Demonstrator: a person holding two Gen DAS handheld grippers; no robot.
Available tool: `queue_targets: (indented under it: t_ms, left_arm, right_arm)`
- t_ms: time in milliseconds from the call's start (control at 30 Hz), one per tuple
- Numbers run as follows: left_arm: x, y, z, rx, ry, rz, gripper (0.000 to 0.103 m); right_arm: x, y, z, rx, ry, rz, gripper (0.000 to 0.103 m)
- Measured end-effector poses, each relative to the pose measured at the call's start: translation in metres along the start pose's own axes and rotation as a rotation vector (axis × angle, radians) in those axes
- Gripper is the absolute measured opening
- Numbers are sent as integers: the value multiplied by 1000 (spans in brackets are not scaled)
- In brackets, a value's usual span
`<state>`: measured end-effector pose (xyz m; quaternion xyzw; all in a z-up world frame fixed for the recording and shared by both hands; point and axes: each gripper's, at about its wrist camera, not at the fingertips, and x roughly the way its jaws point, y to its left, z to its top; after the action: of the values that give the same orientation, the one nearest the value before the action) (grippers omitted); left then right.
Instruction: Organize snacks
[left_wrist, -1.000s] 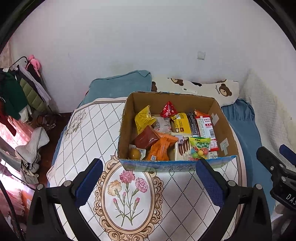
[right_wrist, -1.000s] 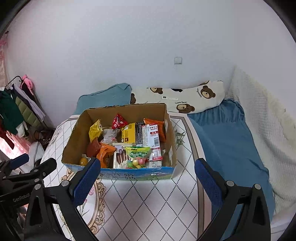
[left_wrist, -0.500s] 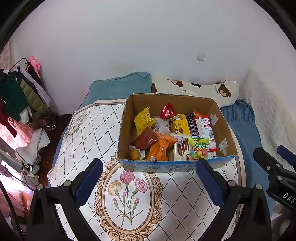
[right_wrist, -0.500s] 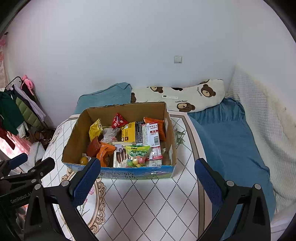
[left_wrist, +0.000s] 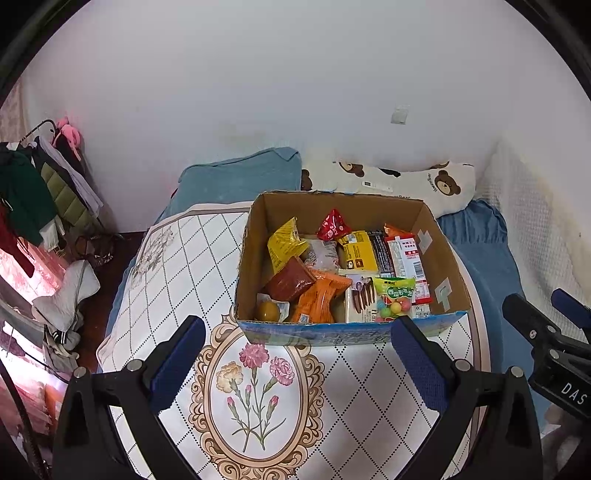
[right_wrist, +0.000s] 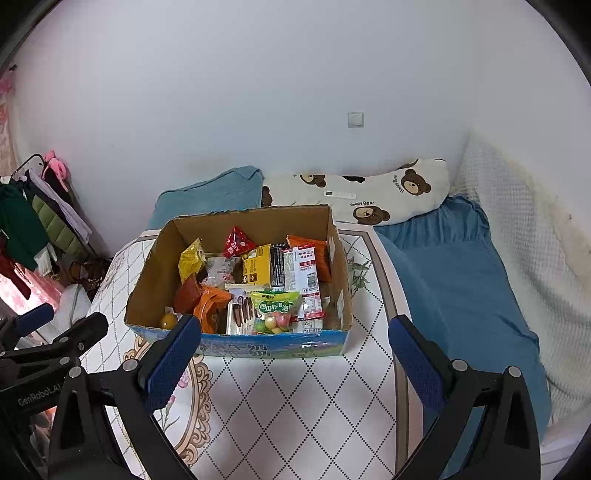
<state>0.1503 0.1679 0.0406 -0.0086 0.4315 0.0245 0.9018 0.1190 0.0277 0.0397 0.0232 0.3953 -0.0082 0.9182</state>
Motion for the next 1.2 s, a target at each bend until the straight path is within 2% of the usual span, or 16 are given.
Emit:
queue_targets:
  t_ms: [1200]
  left_arm:
    - [-2, -2, 0, 10, 3, -4, 103]
  right_arm:
    - [-4, 1, -1, 7, -9, 0, 103]
